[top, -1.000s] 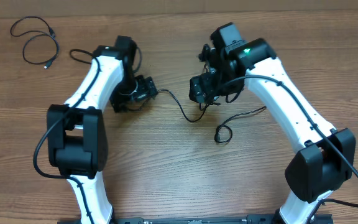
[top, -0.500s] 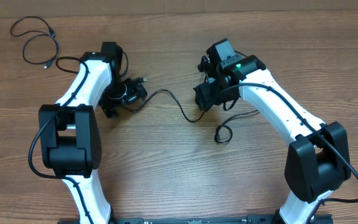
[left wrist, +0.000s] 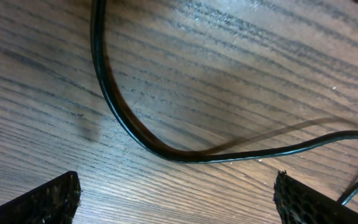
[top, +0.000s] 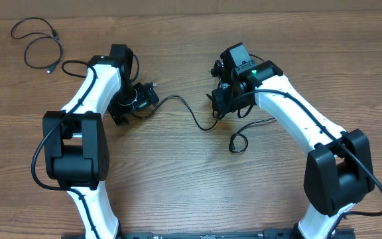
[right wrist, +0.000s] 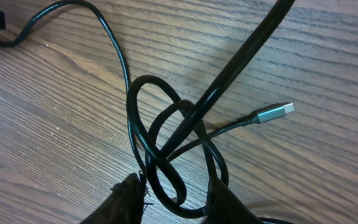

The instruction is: Untangle cables

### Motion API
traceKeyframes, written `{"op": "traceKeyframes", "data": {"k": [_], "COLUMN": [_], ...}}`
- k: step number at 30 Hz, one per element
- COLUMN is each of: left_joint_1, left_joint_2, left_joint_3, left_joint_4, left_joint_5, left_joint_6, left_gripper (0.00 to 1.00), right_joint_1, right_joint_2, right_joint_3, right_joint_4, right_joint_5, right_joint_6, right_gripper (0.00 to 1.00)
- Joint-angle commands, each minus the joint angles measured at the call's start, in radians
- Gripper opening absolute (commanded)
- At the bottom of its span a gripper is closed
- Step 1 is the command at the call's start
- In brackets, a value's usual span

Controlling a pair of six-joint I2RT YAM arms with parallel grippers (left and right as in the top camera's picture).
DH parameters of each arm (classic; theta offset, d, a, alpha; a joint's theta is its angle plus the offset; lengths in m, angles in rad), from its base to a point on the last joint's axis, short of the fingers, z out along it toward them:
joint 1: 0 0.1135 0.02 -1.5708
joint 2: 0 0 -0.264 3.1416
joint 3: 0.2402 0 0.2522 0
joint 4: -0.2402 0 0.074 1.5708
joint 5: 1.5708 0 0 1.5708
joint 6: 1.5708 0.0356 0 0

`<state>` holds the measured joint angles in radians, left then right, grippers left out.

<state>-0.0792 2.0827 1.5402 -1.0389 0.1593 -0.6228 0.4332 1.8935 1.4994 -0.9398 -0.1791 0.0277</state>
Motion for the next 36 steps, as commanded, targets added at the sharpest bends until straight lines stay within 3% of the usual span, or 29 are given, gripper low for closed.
{"op": "traceKeyframes", "data": {"k": [1, 4, 7, 13, 17, 24, 28, 33, 35, 36], "left_joint_1": [-0.003, -0.003, -0.003, -0.003, -0.003, -0.003, -0.003, -0.002, -0.002, -0.002], "left_joint_2": [0.007, 0.007, 0.007, 0.007, 0.007, 0.007, 0.007, 0.007, 0.007, 0.007], "left_joint_3": [-0.023, -0.023, -0.024, -0.025, -0.025, -0.025, -0.025, -0.025, -0.025, -0.025], "left_joint_4": [0.0, 0.0, 0.0, 0.005, 0.013, 0.016, 0.026, 0.074, 0.085, 0.084], "left_joint_5": [-0.013, -0.013, -0.013, -0.013, -0.013, 0.004, 0.209, 0.469, 0.508, 0.488], "left_joint_6": [-0.01, -0.01, -0.009, -0.009, -0.01, -0.01, 0.106, 0.278, 0.311, 0.307], "left_gripper": [1.0, 1.0, 1.0, 0.98, 0.98, 1.0, 0.96, 0.98, 0.99, 1.0], "right_joint_1": [-0.002, -0.002, -0.002, -0.002, -0.002, -0.003, -0.003, -0.003, -0.003, -0.003], "right_joint_2": [-0.017, -0.017, -0.017, -0.021, -0.04, -0.087, -0.092, -0.086, -0.085, -0.085], "right_joint_3": [-0.007, -0.007, -0.007, 0.023, 0.135, 0.433, 0.464, 0.412, 0.39, 0.384], "right_joint_4": [0.011, 0.016, 0.02, 0.006, -0.069, -0.228, -0.228, -0.253, -0.251, -0.251], "right_joint_5": [-0.036, -0.05, -0.049, -0.051, -0.069, -0.328, -0.185, 0.197, 0.125, -0.06], "right_joint_6": [0.002, 0.002, 0.007, 0.095, 0.137, 0.112, 0.127, 0.455, 0.471, 0.39], "right_gripper": [0.29, 0.19, 0.04, 0.04, 0.04, 0.04, 0.04, 0.04, 0.04, 0.04]}}
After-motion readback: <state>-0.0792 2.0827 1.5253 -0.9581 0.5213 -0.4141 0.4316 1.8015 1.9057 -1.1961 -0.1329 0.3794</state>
